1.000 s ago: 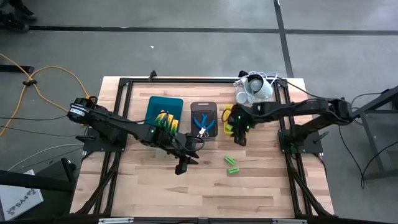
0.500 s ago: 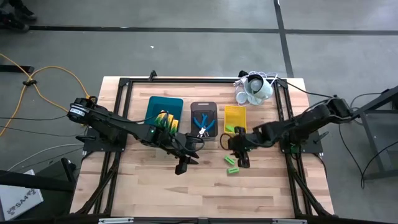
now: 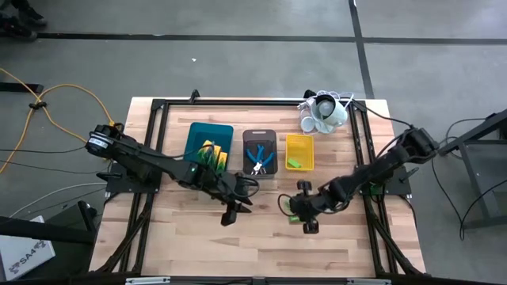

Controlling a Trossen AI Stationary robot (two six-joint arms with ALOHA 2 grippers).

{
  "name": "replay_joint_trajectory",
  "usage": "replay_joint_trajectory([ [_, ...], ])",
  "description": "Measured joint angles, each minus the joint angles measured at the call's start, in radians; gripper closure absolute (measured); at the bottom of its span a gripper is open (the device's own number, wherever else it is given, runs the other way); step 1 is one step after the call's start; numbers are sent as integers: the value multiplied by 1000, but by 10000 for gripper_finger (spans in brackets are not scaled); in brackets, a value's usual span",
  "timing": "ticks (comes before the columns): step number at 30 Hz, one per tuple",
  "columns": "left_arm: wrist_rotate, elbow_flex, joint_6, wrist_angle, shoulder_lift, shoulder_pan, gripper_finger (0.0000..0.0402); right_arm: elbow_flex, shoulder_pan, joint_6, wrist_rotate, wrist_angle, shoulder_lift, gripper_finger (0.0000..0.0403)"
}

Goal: Pick & Place School Supplies
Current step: Put the green eraser into the yellow bin

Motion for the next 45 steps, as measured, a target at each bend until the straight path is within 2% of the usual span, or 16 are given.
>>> replay_joint_trajectory([
  [13,0,0,-6,0,0,-31,274,0,48,60,0,34,50,273],
  [25,0,0,-24,0,0,-31,274,-1,52,69,22,-15,52,230],
  [39,0,0,-27,0,0,-31,274,-2,52,95,-17,3,177,229],
  [45,0,0,-30,0,0,-31,274,2,52,125,-25,4,193,229],
])
